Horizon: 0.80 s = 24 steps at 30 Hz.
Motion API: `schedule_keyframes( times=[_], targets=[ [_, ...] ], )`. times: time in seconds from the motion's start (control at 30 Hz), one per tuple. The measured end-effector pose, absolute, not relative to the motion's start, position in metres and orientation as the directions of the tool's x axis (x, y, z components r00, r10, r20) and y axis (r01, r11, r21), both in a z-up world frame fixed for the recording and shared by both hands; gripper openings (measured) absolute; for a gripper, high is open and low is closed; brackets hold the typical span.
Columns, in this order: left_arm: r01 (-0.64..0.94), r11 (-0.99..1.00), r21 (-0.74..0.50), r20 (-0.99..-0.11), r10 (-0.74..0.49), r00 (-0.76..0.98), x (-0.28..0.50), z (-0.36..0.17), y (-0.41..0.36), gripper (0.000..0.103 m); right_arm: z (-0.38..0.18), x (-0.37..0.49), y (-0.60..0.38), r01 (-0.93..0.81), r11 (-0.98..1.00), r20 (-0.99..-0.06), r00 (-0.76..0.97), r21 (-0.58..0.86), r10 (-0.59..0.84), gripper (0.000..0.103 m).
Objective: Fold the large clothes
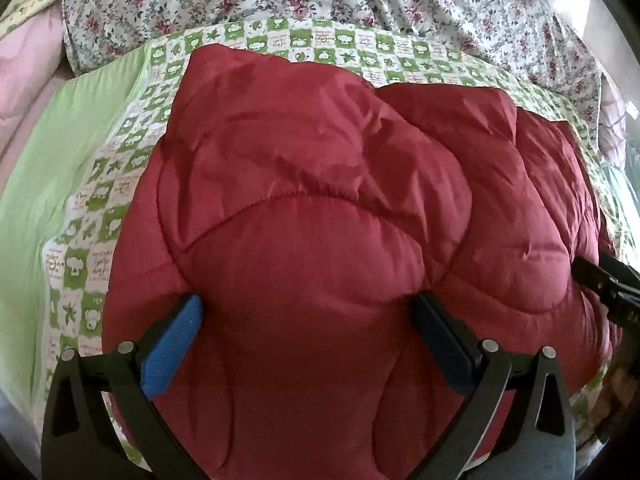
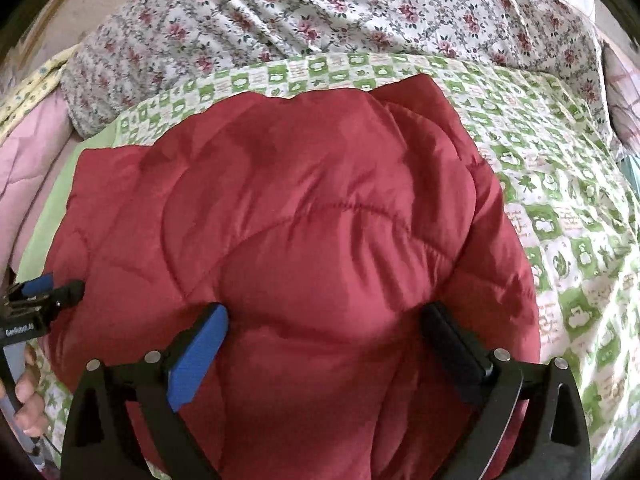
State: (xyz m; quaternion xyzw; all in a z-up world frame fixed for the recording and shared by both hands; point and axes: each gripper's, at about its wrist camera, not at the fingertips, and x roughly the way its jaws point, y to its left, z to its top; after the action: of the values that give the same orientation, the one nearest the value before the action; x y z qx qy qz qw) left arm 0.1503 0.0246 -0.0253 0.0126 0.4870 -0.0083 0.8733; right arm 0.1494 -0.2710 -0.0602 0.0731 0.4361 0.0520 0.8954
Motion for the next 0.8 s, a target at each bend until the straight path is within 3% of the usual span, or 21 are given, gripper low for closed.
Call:
schedule_keyframes(
  times=[0.3, 0.47, 0.8],
  targets=[
    [0.031, 0.999, 0.03, -0.849, 0.009, 0.528, 0.154, -0.028, 0.023, 0.103, -0.019, 0.131, -0.265, -0.065, 0.975, -0.688, 0.698, 0.215, 0.198, 0.093],
    [0.035, 0.999, 0.027, -0.848, 0.004, 0.529, 0.156, -0.027, 0.023, 0.103, -0.042, 0.158, -0.256, -0.057, 0.984, -0.75, 0.64, 0.171, 0.167, 0.094],
    [0.046, 0.999, 0.002, -0.848, -0.022, 0.529, 0.17, -0.032, 0.027, 0.103, -0.06, 0.187, -0.271, -0.012, 0.976, -0.759, 0.626, 0.219, 0.178, 0.095]
  ],
)
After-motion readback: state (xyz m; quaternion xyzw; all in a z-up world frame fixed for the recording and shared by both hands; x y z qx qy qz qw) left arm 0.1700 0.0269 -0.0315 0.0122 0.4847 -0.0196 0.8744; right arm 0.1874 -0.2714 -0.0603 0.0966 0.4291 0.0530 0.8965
